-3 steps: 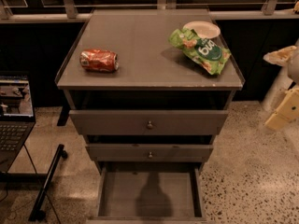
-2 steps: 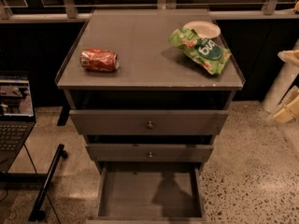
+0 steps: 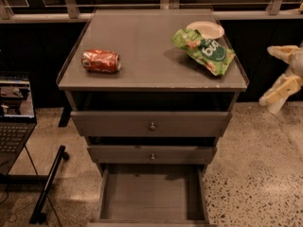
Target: Place green rice chip bag into bottom drawer
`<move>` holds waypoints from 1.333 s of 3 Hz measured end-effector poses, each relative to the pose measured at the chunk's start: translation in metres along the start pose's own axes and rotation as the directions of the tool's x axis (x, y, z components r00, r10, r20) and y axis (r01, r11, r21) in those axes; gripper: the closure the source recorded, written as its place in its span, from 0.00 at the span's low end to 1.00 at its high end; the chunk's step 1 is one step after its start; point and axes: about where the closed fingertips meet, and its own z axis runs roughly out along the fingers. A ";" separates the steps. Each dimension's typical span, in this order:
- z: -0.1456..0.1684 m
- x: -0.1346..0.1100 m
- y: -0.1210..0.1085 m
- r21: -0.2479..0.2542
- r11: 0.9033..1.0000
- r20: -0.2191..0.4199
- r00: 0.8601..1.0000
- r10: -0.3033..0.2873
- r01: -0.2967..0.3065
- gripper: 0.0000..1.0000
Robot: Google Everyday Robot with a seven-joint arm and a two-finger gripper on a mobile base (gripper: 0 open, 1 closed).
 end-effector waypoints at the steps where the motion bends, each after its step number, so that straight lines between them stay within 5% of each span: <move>1: 0.008 0.005 -0.023 0.019 1.000 0.017 1.000 -0.008 0.008 0.00; 3: 0.032 -0.005 -0.033 0.031 0.998 0.064 0.996 -0.056 0.054 0.00; 4: 0.074 -0.026 -0.051 -0.008 0.996 0.119 0.989 -0.087 0.088 0.00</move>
Offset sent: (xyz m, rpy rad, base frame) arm 0.0179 -0.0094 -0.0055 0.0273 -0.0382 -0.0241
